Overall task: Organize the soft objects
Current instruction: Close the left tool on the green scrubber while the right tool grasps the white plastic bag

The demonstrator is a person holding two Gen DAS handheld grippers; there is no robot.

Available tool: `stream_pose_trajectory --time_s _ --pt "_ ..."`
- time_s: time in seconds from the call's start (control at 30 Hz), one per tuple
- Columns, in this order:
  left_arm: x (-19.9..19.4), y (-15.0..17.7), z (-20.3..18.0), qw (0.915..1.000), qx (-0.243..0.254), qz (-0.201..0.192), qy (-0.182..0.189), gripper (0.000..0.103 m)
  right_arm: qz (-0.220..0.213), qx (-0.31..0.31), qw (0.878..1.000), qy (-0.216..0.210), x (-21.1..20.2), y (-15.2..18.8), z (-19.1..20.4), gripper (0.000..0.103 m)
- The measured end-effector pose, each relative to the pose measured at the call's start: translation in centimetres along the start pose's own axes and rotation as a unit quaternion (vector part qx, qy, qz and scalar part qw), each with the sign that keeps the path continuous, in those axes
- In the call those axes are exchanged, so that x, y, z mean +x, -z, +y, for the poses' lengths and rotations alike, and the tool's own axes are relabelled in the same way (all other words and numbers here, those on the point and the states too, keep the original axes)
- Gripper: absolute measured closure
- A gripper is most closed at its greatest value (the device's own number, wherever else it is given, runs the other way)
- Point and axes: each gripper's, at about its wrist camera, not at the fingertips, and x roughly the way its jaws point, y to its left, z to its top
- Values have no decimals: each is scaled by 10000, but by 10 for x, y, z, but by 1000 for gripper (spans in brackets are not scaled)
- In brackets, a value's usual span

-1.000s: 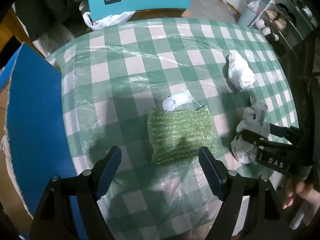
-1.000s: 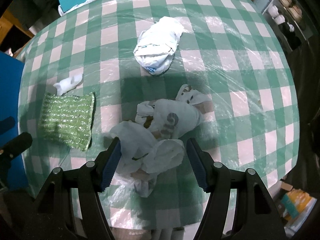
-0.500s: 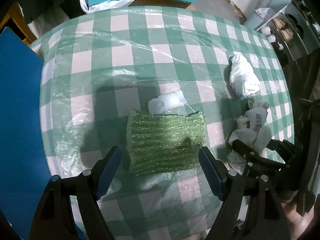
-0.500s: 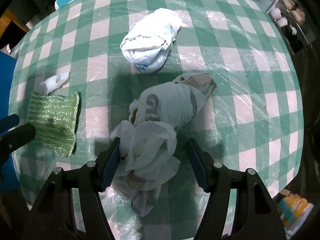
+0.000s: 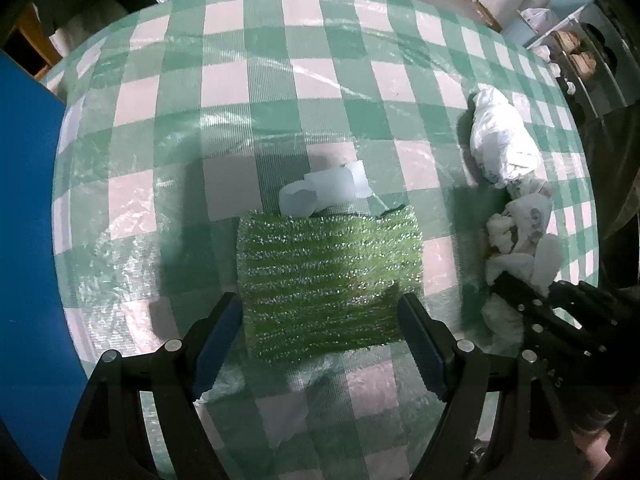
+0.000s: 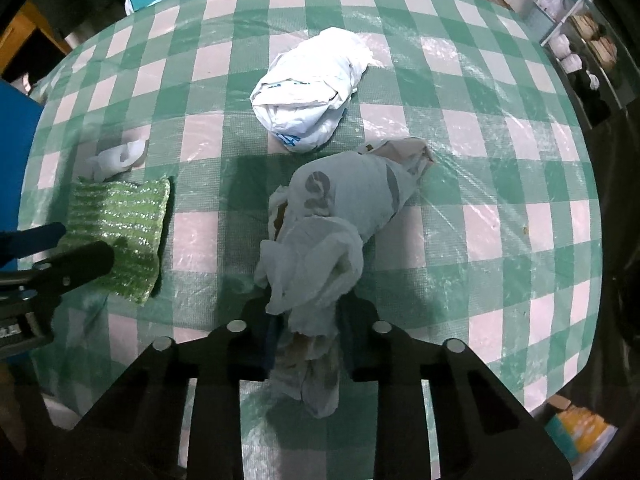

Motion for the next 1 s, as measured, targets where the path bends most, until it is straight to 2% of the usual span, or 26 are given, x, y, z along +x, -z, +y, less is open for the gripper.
stream_pose_trajectory --time_s 0.13,0.2,0.23,0.33,0.4,0.47,0.67,1.0 --pt "2 1 -6 9999 136 -70 -32 21 -96 -74 9999 33 -14 3 4 83" --pt "3 3 -12 9996 233 -120 -92 26 -144 -66 9999 11 -20 1 6 83" --pt "3 5 -16 9994 278 -156 -153 34 -165 -54 9998 -6 -22 0 6 83" --pt "3 9 -22 9986 432 -194 -231 45 -224 -31 9997 -45 -27 -6 7 83" --pt "3 10 -25 9984 473 -218 -235 58 -278 -37 9996 -55 -36 3 4 83" --pt "4 12 -28 9984 519 -183 -124 83 -336 -52 9994 -67 -43 8 5 83" --pt "1 18 -32 9981 574 -202 -57 87 -506 -137 9986 -46 -60 16 9 83" --pt "-41 26 -22 9959 653 -632 -43 87 -708 -267 9971 -53 -71 8 28 83"
